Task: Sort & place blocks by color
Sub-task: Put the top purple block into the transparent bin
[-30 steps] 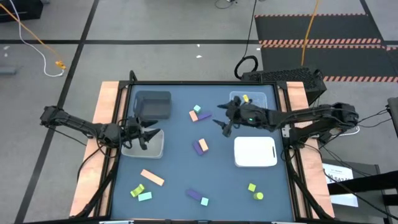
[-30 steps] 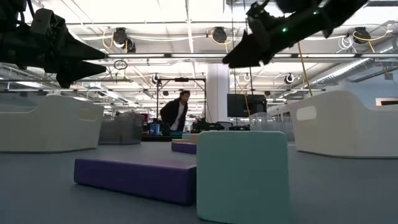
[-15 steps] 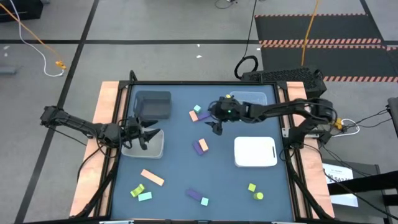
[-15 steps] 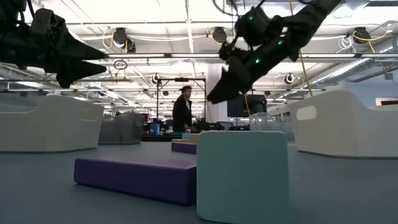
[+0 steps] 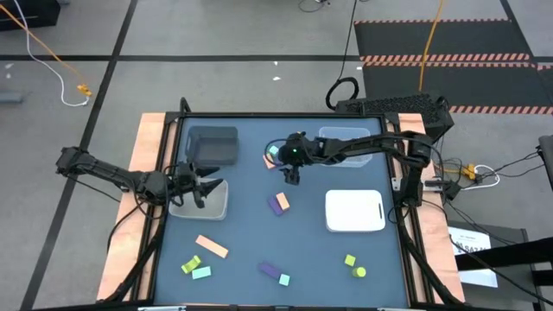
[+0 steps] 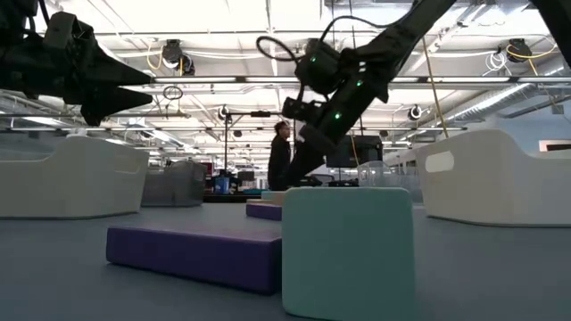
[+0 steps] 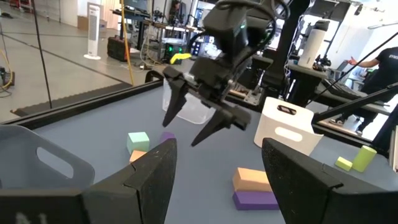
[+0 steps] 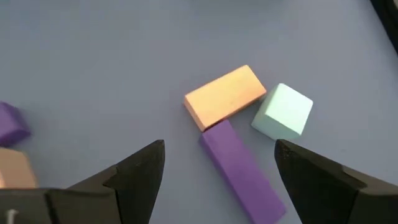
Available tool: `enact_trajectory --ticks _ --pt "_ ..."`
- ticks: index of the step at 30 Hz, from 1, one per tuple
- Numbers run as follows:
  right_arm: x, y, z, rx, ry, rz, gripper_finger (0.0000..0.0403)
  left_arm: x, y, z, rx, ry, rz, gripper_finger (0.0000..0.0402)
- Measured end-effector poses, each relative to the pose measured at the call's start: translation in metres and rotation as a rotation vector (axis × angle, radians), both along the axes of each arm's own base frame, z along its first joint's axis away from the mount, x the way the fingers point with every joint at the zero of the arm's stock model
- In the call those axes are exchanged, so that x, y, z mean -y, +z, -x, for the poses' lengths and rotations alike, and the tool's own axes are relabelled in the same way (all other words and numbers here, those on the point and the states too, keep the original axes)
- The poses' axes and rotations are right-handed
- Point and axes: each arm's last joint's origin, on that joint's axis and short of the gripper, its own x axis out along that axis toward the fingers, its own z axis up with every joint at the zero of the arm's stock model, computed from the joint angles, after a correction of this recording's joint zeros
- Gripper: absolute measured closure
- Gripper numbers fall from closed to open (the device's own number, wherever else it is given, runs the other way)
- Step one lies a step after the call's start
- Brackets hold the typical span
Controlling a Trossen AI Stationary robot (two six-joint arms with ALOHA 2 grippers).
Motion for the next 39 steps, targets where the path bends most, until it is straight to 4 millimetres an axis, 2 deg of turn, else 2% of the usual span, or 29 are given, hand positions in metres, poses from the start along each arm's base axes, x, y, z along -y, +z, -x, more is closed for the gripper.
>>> enact_trajectory --ticks 13,23,28,36,39 --pt "0.034 -0.033 0.004 -0.069 -0.071 -0.061 0.011 0.0 0.0 0.0 0.0 0.0 0.0 0.0165" --pt "0.043 -0.038 0.007 -0.038 -0.091 -0.187 0.0124 0.0 0.0 0.0 0.0 0.0 0.0 0.0165" --pt "0.042 -0.039 0.007 -0.044 -0.092 -0.191 0.0175 0.0 0.0 0.0 0.0 0.0 0.0 0.0165" --pt "0.04 -0.039 0.007 -0.046 -0.084 -0.199 0.0315 0.0 0.0 0.0 0.0 0.0 0.0 0.0165" --pt "0.039 -0.036 0.008 -0.05 -0.067 -0.189 0.0318 0.0 0.0 0.0 0.0 0.0 0.0 0.0165"
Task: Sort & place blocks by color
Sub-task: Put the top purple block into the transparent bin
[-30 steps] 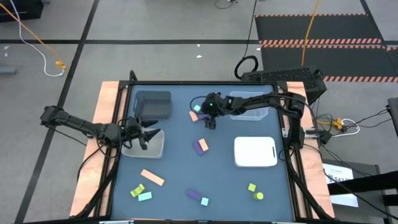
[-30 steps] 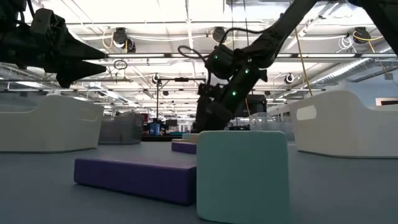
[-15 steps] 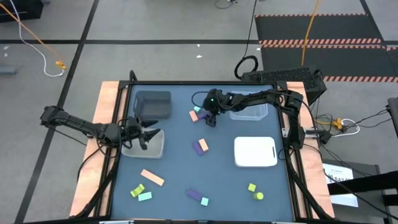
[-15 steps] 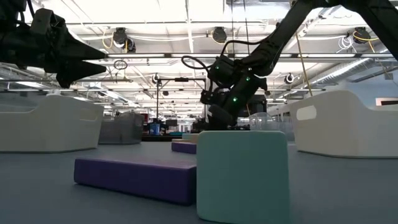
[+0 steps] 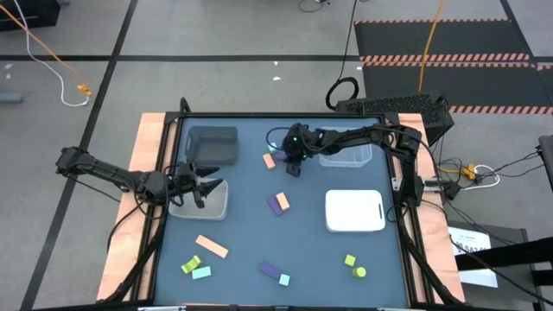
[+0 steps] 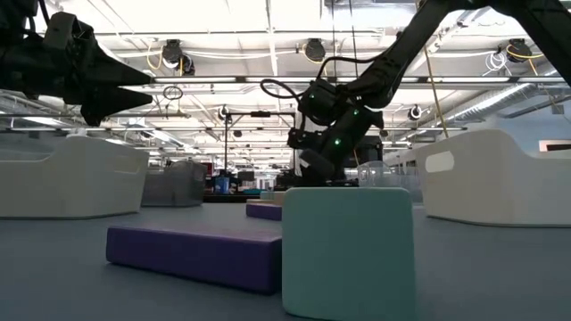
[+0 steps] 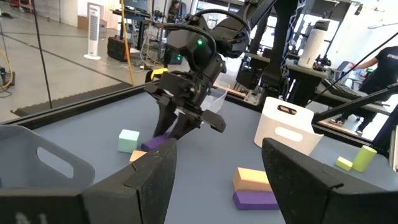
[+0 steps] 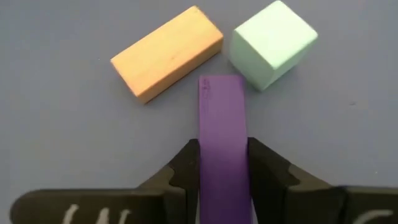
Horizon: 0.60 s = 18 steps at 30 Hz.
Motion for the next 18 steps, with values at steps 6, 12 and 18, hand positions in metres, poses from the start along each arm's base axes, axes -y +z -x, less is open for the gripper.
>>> enact_trajectory --ticks 6,12,18 --pt "-0.006 0.023 0.008 -0.009 0.016 -0.005 0.0318 0.0 0.0 0.0 0.0 0.0 0.0 0.0165" --pt "-0.013 0.069 0.021 0.055 0.015 0.026 0.0318 0.0 0.0 0.0 -0.001 0.0 0.0 0.0165" --pt "-0.029 0.128 0.031 0.238 -0.006 0.162 0.0318 0.0 0.0 0.0 0.0 0.0 0.0 0.0165"
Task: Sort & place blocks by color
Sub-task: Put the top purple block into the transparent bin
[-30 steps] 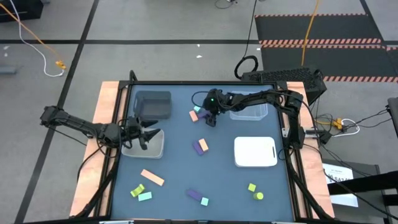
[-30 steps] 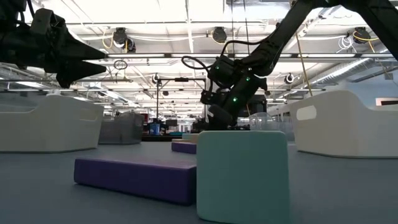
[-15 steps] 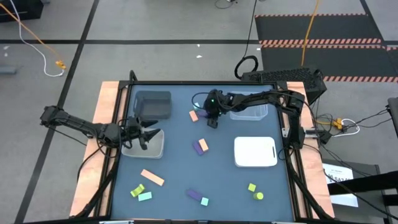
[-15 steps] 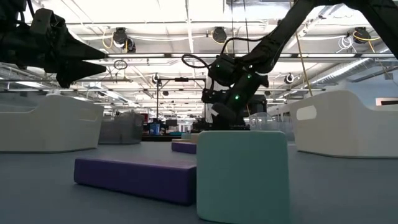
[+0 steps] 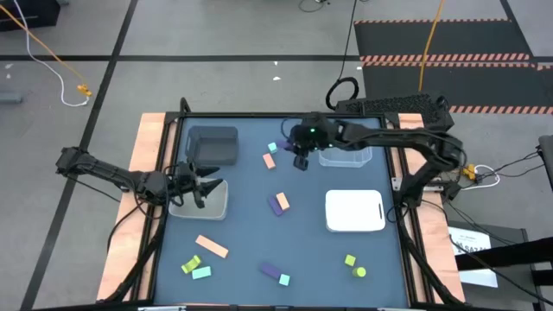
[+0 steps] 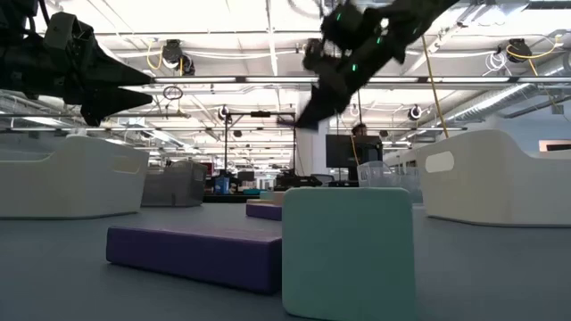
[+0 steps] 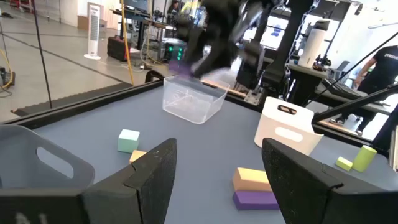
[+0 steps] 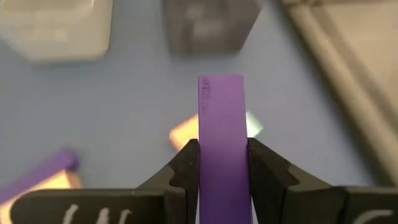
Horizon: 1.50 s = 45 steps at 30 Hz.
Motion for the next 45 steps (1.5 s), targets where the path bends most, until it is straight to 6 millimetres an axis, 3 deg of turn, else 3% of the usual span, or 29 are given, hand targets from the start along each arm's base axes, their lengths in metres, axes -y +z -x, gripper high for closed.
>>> enact_trajectory --ticks 5,10,16,21,26,37,45 --pt "-0.018 0.042 0.014 0.261 0.004 0.132 0.0318 0.0 0.0 0.0 0.0 0.0 0.0 0.0165" --pt "-0.036 0.06 0.039 0.559 0.026 0.2 0.0318 0.0 0.0 0.0 0.0 0.0 0.0 0.0165" --pt "-0.059 0.047 0.073 0.835 0.102 0.203 0.0318 0.0 0.0 0.0 0.0 0.0 0.0 0.0165" --pt "-0.068 0.032 0.093 0.909 0.127 0.123 0.0318 0.0 0.0 0.0 0.0 -0.001 0.0 0.0165" --pt "-0.068 0.02 0.099 0.804 0.064 0.068 0.0318 0.0 0.0 0.0 0.0 0.0 0.0 0.0165" --pt "-0.059 -0.031 0.114 0.249 -0.38 0.065 0.0318 0.0 0.0 0.0 0.0 -0.001 0.0 0.0165" --pt "-0.058 -0.053 0.131 0.003 -0.569 0.07 0.0318 0.0 0.0 0.0 0.0 0.0 0.0 0.0165"
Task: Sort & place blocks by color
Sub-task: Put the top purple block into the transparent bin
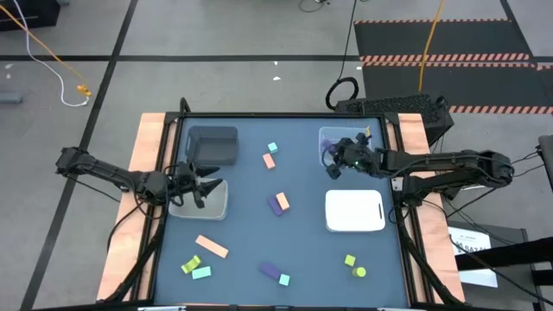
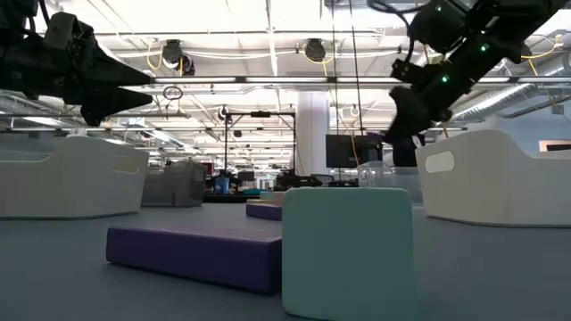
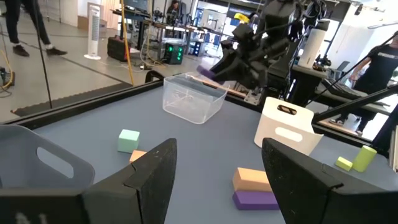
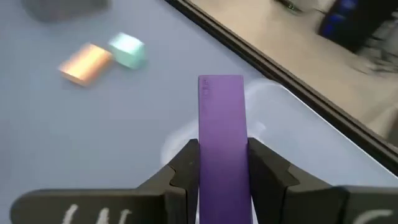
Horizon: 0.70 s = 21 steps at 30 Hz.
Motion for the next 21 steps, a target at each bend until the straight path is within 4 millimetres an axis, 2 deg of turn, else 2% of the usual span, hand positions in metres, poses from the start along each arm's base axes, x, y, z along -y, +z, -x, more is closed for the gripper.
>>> enact_trajectory --ticks 5,16,21 --pt "0.0 -0.007 0.008 -0.092 -0.083 0.006 0.0317 0.0 0.0 0.0 0.0 0.0 0.0 0.0165" --pt "-0.002 -0.013 0.015 -0.151 -0.111 -0.05 0.0315 0.0 0.0 0.0 0.0 0.0 0.0 0.0165" --pt "-0.002 -0.013 0.015 -0.155 -0.106 -0.047 0.0294 0.0 0.0 0.0 0.0 0.0 0.0 0.0165"
